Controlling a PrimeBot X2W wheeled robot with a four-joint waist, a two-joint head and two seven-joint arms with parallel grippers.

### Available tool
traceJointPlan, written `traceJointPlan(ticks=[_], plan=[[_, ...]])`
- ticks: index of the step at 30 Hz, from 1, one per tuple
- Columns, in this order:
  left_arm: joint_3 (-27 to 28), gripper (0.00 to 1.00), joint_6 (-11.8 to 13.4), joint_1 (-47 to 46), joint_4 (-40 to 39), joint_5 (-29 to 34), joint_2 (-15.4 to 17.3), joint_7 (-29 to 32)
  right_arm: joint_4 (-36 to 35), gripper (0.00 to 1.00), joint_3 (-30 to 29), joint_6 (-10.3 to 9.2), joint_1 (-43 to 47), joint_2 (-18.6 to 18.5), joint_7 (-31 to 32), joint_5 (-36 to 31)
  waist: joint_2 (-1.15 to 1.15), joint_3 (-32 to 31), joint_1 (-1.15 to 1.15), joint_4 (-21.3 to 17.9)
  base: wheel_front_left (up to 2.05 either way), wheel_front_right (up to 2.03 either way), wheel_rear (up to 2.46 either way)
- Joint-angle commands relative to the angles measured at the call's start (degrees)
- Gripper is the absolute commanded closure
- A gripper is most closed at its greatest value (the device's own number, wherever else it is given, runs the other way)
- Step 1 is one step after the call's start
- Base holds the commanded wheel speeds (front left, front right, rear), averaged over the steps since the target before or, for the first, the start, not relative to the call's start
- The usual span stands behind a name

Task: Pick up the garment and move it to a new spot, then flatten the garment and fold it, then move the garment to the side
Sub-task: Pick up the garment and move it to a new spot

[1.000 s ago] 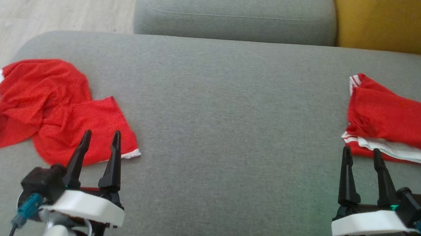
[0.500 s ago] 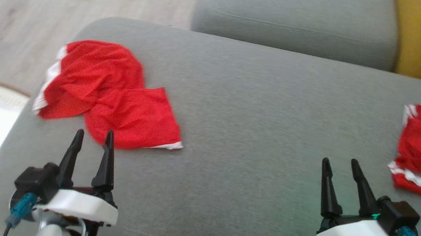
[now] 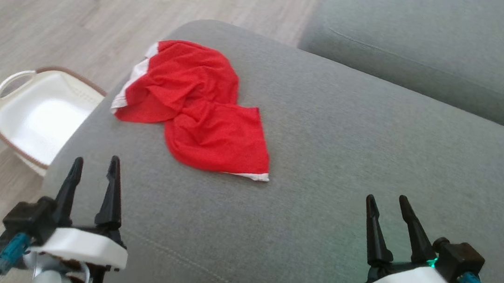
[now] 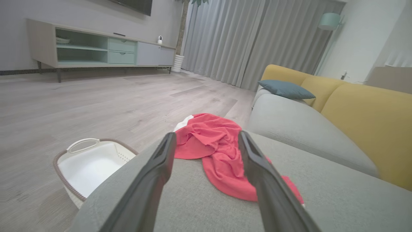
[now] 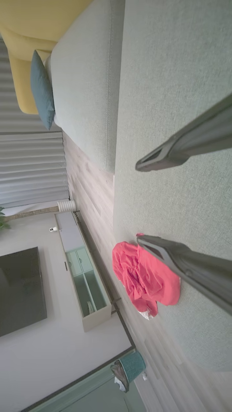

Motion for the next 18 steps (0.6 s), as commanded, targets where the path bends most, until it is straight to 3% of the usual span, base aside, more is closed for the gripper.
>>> traceJointPlan(ticks=[1, 11, 18], plan=[[2.13, 0.0, -0.21, -1.49, -1.57, 0.44, 0.43, -0.31, -1.31, 0.0, 1.55, 0.19, -1.63, -0.27, -0.62, 0.43, 0.0, -0.34, 0.0, 1.14, 0.0, 0.0, 0.0], [4.85, 0.0, -1.61, -2.98, -0.62, 0.35, 0.43, -0.31, -0.94, 0.0, 1.89, 0.19, -2.66, -0.27, -0.62, -0.11, 0.0, 1.47, 0.0, 1.16, 0.0, 0.0, 0.0], [7.93, 0.0, -3.28, -9.12, 3.24, 0.99, 1.92, -0.31, -2.22, 0.0, 0.36, 0.19, -6.22, -0.27, 0.15, -3.94, 0.0, 7.49, 0.0, -1.53, 0.0, 0.0, 0.0]])
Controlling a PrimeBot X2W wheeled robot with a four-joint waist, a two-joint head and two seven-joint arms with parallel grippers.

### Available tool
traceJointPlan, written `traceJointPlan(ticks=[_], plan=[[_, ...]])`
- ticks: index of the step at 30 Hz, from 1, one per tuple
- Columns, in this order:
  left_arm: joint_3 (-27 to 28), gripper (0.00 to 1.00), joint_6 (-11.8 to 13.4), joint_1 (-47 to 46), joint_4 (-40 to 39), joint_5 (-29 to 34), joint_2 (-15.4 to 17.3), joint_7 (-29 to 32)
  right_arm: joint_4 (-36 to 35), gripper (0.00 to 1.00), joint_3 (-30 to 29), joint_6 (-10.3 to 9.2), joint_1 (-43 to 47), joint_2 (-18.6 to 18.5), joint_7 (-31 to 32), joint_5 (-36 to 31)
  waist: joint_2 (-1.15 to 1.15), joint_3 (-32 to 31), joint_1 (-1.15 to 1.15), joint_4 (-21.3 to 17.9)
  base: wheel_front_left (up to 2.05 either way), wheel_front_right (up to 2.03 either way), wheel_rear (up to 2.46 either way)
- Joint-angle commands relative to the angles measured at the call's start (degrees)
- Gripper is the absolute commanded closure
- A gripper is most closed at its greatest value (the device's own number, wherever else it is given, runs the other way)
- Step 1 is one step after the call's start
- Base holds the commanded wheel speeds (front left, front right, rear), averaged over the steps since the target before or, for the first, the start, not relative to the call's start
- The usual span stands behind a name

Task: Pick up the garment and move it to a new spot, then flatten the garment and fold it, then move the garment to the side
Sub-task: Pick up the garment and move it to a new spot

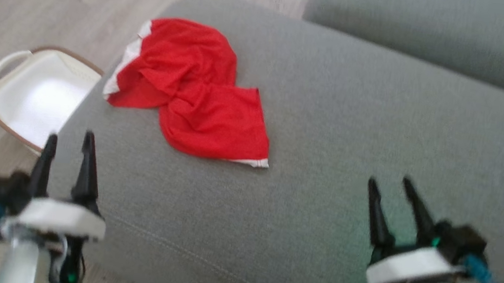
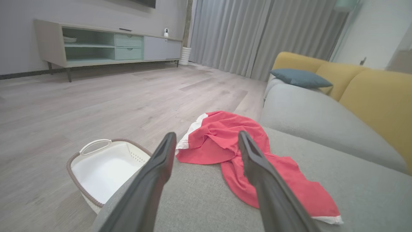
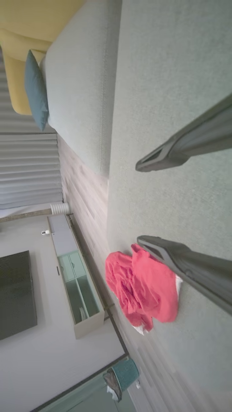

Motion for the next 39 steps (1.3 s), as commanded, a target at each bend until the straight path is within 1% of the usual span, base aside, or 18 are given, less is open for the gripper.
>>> traceJointPlan(ticks=[1, 4, 8, 11, 13, 14, 17, 22, 25, 30, 31, 32, 35, 39], plan=[[1.79, 0.0, -0.62, -5.9, -0.18, 0.98, 2.05, -0.31, -3.11, 0.0, 0.14, 0.19, -4.92, -0.27, 0.39, -1.55, 0.0, 3.75, 0.0, -1.93, 0.0, 0.0, 0.0], [1.05, 0.0, -1.28, -12.14, 4.17, 1.31, 4.72, -0.2, -6.09, 0.0, -2.76, 0.19, -7.17, -0.27, 2.62, -4.62, 0.0, 7.41, 0.0, -2.98, 0.0, 0.0, 0.0], [-1.34, 0.0, -2.04, -22.63, 11.53, 0.89, 9.62, 1.6, -12.61, 0.0, -5.77, 0.19, -9.74, -0.27, 7.12, -9.17, 0.0, 12.81, 0.0, -4.29, 0.0, 0.0, 0.0], [-4.47, 0.0, -2.28, -30.09, 18.03, -0.3, 12.63, 4.72, -18.01, 0.0, -7.37, 0.19, -10.81, -0.27, 10.82, -11.84, 0.0, 16.07, 0.0, -5.23, 0.0, 0.0, 0.0], [-7.83, 0.0, -2.31, -34.53, 22.01, -1.88, 14.43, 6.88, -21.57, 0.0, -8.3, 0.19, -11.24, -0.27, 13.13, -12.99, 0.0, 18.21, 0.0, -5.76, 0.0, 0.0, 0.0], [-7.83, 0.0, -2.31, -34.53, 22.01, -1.88, 14.43, 6.88, -21.57, 0.0, -8.3, 0.19, -11.24, -0.27, 13.13, -12.99, 0.0, 18.21, 0.0, -5.76, 0.0, 0.0, 0.0], [-12.04, 0.0, -2.33, -40.44, 28.17, -5.34, 16.77, 9.88, -26.08, 0.0, -8.93, 0.19, -11.66, -0.27, 15.95, -14.02, 0.0, 20.98, 0.0, -6.67, 0.0, 0.0, 0.0], [-16.62, 0.0, -2.34, -47.62, 38.13, -10.19, 19.05, 15.04, -30.76, 0.0, -8.47, 0.19, -11.37, -0.27, 18.49, -14.43, 0.0, 24.34, 0.0, -8.24, 0.0, 0.0, 0.0], [-17.78, 0.0, -2.34, -50.82, 43.76, -11.18, 20.2, 16.93, -32.09, 0.0, -7.9, 0.19, -11.05, -0.27, 19.15, -14.49, 0.0, 25.94, 0.0, -9.23, 0.0, 0.0, 0.0], [-19.41, 0.0, -2.34, -54.39, 50.85, -11.52, 20.74, 18.49, -33.06, 0.0, -8.23, 0.19, -10.54, -0.27, 19.41, -14.48, 0.0, 27.58, 0.0, -10.24, 0.0, 0.0, 0.0], [-19.7, 0.21, -2.34, -54.74, 51.9, -11.9, 20.45, 18.98, -33.07, 0.0, -8.35, 0.19, -10.47, -0.27, 19.33, -14.44, 0.0, 27.66, 0.0, -10.36, 0.0, 0.0, 0.0], [-21.47, 1.0, -2.34, -54.89, 52.74, -12.39, 19.8, 20.2, -32.9, 0.0, -8.61, 0.19, -10.32, -0.27, 19.08, -14.24, 0.0, 27.56, 0.0, -10.55, 0.0, 0.0, 0.0], [-22.88, 1.0, -2.35, -55.18, 52.52, -13.74, 20.39, 18.47, -32.35, 0.0, -8.78, 0.19, -10.22, -0.27, 18.71, -13.9, 0.0, 27.03, 0.0, -10.63, 0.0, 0.0, 0.0], [-23.9, 1.0, -2.35, -56.49, 52.28, -13.43, 21.83, 11.57, -30.91, 0.0, -8.34, 0.19, -10.34, -0.27, 17.8, -13.03, 0.0, 25.22, 0.0, -10.71, 0.0, 0.0, 0.0]])
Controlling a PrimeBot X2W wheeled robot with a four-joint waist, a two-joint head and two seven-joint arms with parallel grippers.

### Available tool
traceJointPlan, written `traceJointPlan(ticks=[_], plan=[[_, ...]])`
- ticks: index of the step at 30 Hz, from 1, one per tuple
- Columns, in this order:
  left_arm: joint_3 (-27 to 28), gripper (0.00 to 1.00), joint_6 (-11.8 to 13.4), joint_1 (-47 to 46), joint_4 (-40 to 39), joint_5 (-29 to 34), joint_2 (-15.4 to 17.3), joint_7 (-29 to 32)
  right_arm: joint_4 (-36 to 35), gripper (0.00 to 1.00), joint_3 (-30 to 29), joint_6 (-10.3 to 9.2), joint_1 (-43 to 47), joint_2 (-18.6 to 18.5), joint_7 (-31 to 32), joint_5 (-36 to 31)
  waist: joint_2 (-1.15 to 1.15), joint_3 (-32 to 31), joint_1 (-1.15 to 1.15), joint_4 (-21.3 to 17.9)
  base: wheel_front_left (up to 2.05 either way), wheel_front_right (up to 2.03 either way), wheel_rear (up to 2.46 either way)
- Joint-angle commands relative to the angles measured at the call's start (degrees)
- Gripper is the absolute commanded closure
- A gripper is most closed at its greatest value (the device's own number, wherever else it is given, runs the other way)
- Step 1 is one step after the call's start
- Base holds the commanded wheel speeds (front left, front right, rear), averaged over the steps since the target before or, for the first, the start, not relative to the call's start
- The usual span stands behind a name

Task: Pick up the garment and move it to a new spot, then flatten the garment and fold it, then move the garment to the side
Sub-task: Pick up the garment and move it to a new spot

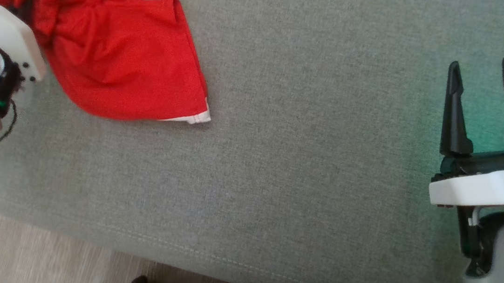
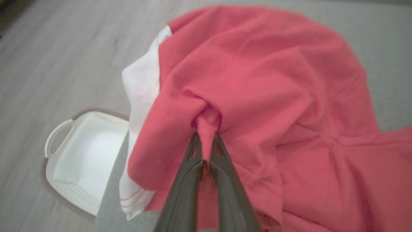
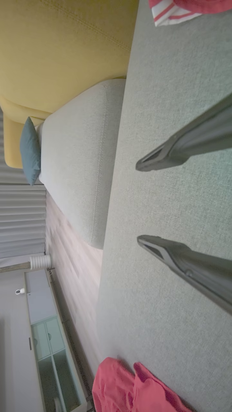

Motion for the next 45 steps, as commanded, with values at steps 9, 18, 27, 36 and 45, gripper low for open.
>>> traceJointPlan(ticks=[9, 18, 27, 36, 45], plan=[[-1.44, 1.0, 0.08, -4.36, -6.76, 2.55, 4.69, -13.45, 4.45, 0.0, 3.42, 0.18, 0.91, -0.09, -4.59, 4.94, 0.0, -9.44, -0.01, -2.52, 0.0, 0.0, 0.0], [-3.62, 1.0, 0.64, -2.72, -16.87, 2.62, 1.72, -13.17, 9.6, 0.0, 4.48, 0.18, 2.16, -0.09, -8.74, 9.86, 0.0, -15.75, -0.01, -6.92, 0.0, 0.0, 0.0], [-5.79, 1.0, 5.43, -1.2, -33.33, 1.72, -3.72, -4.36, 13.41, 0.0, 5.14, 0.18, 1.64, -0.09, -12.36, 13.01, 0.0, -17.64, -0.01, -13.37, 0.0, 0.0, 0.0], [-9.61, 1.0, 8.52, 1.13, -38.98, 4.84, -1.83, 3.62, 15.56, 0.0, 7.69, 0.18, -1.51, -0.09, -15.08, 15.63, 0.0, -13.37, -0.01, -21.17, 0.0, 0.0, 0.0], [-15.23, 0.69, 10.16, 0.02, -31.0, 10.11, -4.94, 1.82, 17.93, 0.0, 9.96, 0.18, -4.56, -0.09, -17.51, 17.85, 0.0, -9.47, -0.01, -27.65, 0.0, 0.0, 0.0]])
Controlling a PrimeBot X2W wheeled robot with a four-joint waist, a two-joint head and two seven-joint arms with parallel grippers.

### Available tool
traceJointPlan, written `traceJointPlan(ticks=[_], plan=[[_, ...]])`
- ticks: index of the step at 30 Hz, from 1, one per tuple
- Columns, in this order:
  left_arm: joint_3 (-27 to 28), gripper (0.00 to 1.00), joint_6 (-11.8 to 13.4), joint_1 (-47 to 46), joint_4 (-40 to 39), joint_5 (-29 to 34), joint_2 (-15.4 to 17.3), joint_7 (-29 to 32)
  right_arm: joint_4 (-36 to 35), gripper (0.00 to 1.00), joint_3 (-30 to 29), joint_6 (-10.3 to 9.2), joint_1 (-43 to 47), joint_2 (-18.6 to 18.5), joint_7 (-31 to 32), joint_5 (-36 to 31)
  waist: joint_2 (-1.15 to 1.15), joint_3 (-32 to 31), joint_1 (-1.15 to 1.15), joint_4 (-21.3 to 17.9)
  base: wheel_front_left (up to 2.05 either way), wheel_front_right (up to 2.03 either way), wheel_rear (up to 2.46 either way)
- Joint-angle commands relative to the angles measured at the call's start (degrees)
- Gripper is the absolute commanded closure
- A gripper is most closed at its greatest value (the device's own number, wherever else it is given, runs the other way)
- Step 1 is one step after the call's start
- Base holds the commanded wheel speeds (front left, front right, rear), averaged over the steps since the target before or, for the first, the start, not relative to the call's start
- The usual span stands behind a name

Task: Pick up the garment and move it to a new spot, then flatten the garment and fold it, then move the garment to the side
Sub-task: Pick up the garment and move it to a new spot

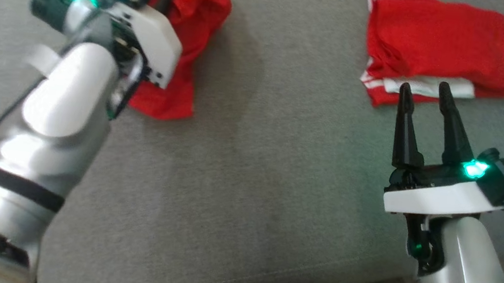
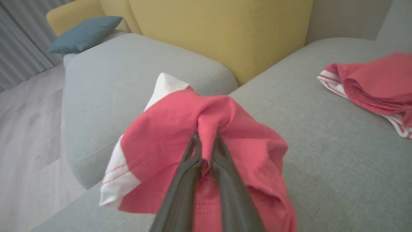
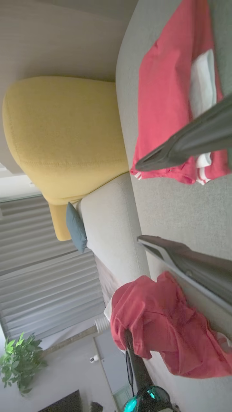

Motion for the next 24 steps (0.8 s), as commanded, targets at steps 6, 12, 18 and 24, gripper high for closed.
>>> traceJointPlan(ticks=[6, 12, 18, 24], plan=[[-2.07, 0.0, -1.7, -4.32, 4.28, 1.6, -3.3, -4.62, 0.06, 0.0, 1.8, 0.19, -2.76, -0.13, -1.41, 0.92, 0.0, 1.72, 0.0, -2.43, 0.0, 0.0, 0.0], [-3.23, 0.0, -3.09, -4.55, 7.68, 1.21, -5.7, -8.36, 1.47, 0.0, 1.2, 0.19, -2.95, -0.13, -1.82, 0.8, 0.0, 0.41, 0.0, -0.35, 0.0, 0.0, 0.0], [-2.26, 0.0, -2.68, -4.49, 8.52, 0.12, -5.61, -11.19, 2.24, 0.0, 0.86, 0.19, -2.7, -0.13, -1.94, 0.24, 0.0, -1.31, 0.0, 2.45, 0.0, 0.0, 0.0], [1.82, 0.0, -0.65, -2.34, 7.41, -2.93, -3.06, -14.29, 2.93, 0.0, 0.1, 0.19, -1.88, -0.13, -1.71, -0.82, 0.0, -4.18, 0.0, 6.58, 0.0, 0.0, 0.0]])
